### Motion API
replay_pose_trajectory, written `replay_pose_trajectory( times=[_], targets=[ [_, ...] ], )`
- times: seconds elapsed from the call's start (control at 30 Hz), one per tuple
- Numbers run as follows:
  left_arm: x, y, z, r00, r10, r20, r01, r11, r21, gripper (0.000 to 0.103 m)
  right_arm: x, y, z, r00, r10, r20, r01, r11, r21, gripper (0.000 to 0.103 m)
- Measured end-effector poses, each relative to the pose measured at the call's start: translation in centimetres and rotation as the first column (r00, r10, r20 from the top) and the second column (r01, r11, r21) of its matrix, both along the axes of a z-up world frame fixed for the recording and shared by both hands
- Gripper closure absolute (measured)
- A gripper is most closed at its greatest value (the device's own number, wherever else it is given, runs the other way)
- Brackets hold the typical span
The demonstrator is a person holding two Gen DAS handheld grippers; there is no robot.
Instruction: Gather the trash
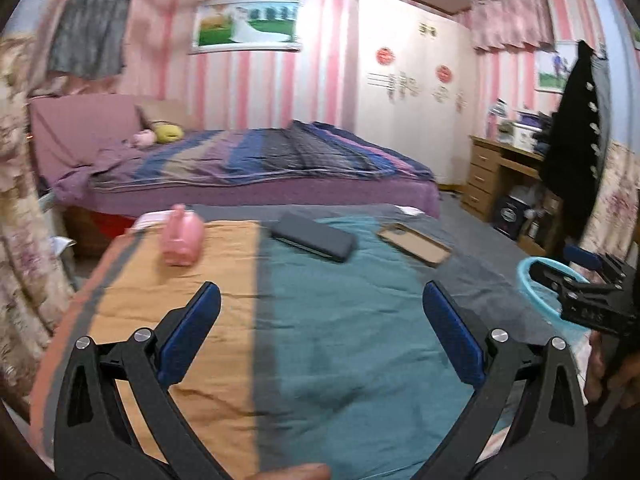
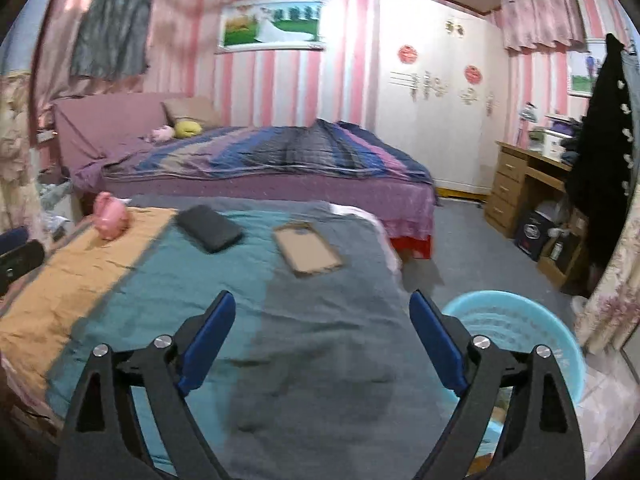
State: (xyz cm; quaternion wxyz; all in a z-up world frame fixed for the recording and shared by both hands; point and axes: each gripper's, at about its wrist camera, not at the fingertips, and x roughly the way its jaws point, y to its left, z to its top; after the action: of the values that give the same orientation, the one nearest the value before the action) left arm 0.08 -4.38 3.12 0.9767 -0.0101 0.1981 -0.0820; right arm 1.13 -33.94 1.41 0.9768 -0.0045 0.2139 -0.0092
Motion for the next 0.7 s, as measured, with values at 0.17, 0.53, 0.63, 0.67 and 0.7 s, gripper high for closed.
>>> replay_pose_trajectory(
  times=[0.17,0.53,0.63,0.67,0.7],
  targets=[
    [-0.6,3.0,-0.2,1.0,0.007,0.02,-0.006,0.999,-0.042,0.005,0.0,4.2,0.1,0.998,0.053,0.017,-0.054,0.998,0.014,0.011],
    [-0.6,5.4,-0.3,0.996,0.073,0.051,-0.069,0.994,-0.084,0.005,1.1,10.3,-0.1,0.996,0.093,0.003,-0.092,0.995,-0.039,0.01],
    [-0.5,5.1,-0.5,0.996,0.064,0.057,-0.059,0.995,-0.076,0.005,1.7,10.4,-0.2,0.996,0.089,-0.004,-0.089,0.996,-0.027,0.01],
    [-0.3,5.0,-0.6,0.997,0.058,0.054,-0.054,0.996,-0.077,0.005,1.9,10.5,-0.3,0.996,0.093,-0.009,-0.093,0.995,-0.022,0.01],
    [-0.2,4.9,-0.7,0.997,0.059,0.052,-0.055,0.996,-0.075,0.005,2.1,10.6,-0.4,0.995,0.102,-0.018,-0.103,0.995,-0.014,0.01]
  ],
)
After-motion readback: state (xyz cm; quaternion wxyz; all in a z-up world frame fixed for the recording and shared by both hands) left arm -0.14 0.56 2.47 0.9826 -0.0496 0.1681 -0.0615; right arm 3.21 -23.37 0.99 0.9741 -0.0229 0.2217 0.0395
